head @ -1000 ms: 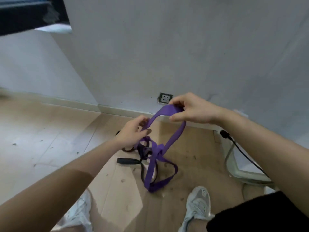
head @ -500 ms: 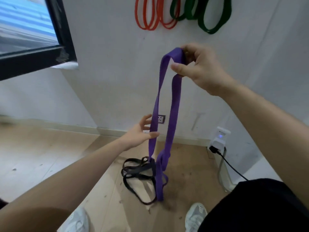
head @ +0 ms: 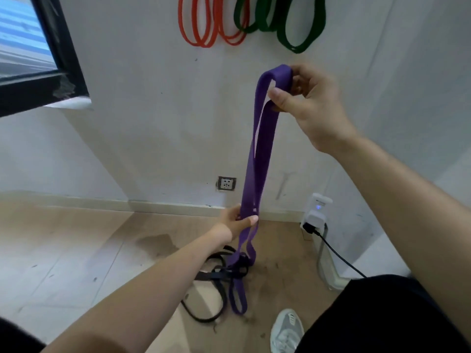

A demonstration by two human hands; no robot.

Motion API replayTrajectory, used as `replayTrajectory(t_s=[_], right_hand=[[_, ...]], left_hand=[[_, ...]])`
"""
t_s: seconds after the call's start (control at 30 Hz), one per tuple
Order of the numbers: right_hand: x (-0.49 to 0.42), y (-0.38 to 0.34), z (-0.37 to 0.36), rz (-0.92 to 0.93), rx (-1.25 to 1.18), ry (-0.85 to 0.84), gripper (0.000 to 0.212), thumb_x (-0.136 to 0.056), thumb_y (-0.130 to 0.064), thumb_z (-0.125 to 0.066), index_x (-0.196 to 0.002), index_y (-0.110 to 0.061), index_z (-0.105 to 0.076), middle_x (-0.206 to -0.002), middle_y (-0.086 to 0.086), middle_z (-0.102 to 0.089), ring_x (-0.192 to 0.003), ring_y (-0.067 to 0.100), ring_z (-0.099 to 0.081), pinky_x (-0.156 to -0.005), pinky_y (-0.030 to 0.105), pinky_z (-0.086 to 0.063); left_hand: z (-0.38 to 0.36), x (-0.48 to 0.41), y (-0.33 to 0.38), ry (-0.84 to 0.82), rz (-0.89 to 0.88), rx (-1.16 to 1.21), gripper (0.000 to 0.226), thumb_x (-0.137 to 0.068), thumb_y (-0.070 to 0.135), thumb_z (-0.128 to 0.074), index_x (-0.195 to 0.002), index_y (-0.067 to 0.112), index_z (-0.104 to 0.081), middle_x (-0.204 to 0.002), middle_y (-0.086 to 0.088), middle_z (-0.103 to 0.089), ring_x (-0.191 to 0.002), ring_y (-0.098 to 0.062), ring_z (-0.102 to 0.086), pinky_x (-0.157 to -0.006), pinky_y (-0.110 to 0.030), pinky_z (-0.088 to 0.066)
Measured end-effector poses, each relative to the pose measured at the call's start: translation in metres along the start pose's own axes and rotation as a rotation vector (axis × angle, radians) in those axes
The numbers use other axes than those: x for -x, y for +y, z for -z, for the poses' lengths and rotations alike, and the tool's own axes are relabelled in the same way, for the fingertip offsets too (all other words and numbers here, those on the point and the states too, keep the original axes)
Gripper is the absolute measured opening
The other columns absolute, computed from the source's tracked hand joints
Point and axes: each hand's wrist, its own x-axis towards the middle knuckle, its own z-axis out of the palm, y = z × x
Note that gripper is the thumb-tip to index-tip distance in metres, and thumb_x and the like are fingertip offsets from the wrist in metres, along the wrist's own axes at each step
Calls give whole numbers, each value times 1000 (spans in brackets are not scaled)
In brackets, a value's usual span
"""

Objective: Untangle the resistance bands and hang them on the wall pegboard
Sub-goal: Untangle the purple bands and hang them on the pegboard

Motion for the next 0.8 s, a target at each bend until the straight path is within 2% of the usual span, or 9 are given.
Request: replayTrajectory(t_s=[0.07, 0.17, 0.3, 0.4, 0.47, 0.53, 0.63, 0.73, 0.8], right_hand=[[3, 10, 4, -27, -8, 13, 32, -88, -13, -75, -116, -4, -64, -97, 8, -68, -89, 21, -67, -78, 43, -63], [7, 28, 9, -66, 9, 10, 27, -88, -12, -75, -112, -10, -64, -92, 4, -69, -84, 18, -68, -74, 38, -63], [9, 53, 12, -173, 42, -30, 20, -87, -13, -77, -104, -14, -66, -85, 7, -69, -74, 16, -69, -67, 37, -62], [8, 64, 9, -233, 52, -113, 21, -88, -13, -76, -105, -4, -66, -82, 12, -65, -72, 16, -65, -70, 40, -63], [9, 67, 6, -250, 57, -153, 21, -89, -12, -75, -104, 0, -67, -81, 10, -64, -71, 14, -64, -73, 39, -63], [11, 69, -1, -253, 46, -176, 22, -89, -12, -75, -104, 1, -67, -82, 10, -65, -71, 12, -64, -73, 36, -62], [15, 76, -15, -249, 59, -193, 22, -88, -13, -76, -104, -2, -67, -85, 16, -68, -70, 13, -65, -69, 34, -61], [18, 84, -28, -266, 74, -240, 23, -87, -16, -77, -105, -4, -67, -92, 22, -70, -73, 15, -65, -69, 33, -61], [18, 88, -34, -287, 66, -255, 24, -88, -17, -77, -106, -5, -67, -94, 21, -70, -76, 17, -66, -68, 33, -61]], left_hand=[[-3, 0, 0, 25, 2, 62, 16, -94, 21, -69, -107, 13, -70, -93, -3, -74, -89, -18, -71, -85, -32, -54], [12, 6, 8, 3, 27, 53, 19, -95, 22, -68, -112, 15, -70, -96, -1, -76, -91, -12, -73, -83, -25, -56], [66, 5, 8, -31, -13, -195, 14, -96, 14, -65, -109, 11, -68, -92, -10, -75, -91, -21, -73, -92, -38, -59], [117, 2, 14, -109, 100, -423, 19, -89, 15, -73, -107, 13, -67, -99, -7, -74, -97, -20, -72, -93, -36, -57], [148, 0, 24, -135, 168, -564, 23, -85, 21, -79, -104, 16, -68, -100, -4, -72, -97, -18, -69, -87, -29, -53], [171, -1, 33, -89, 155, -630, 22, -81, 23, -83, -96, 12, -70, -91, -7, -71, -88, -23, -68, -80, -32, -51], [190, 2, 51, -29, 83, -567, 29, -75, 30, -87, -89, 9, -74, -78, -2, -67, -78, -18, -61, -73, -28, -44], [190, 8, 66, -85, 85, -375, 45, -64, 45, -82, -96, 14, -77, -88, 6, -73, -92, -11, -65, -86, -27, -46], [183, 5, 68, -114, 81, -283, 43, -72, 42, -81, -101, 11, -75, -101, 2, -76, -105, -15, -67, -98, -32, -47]])
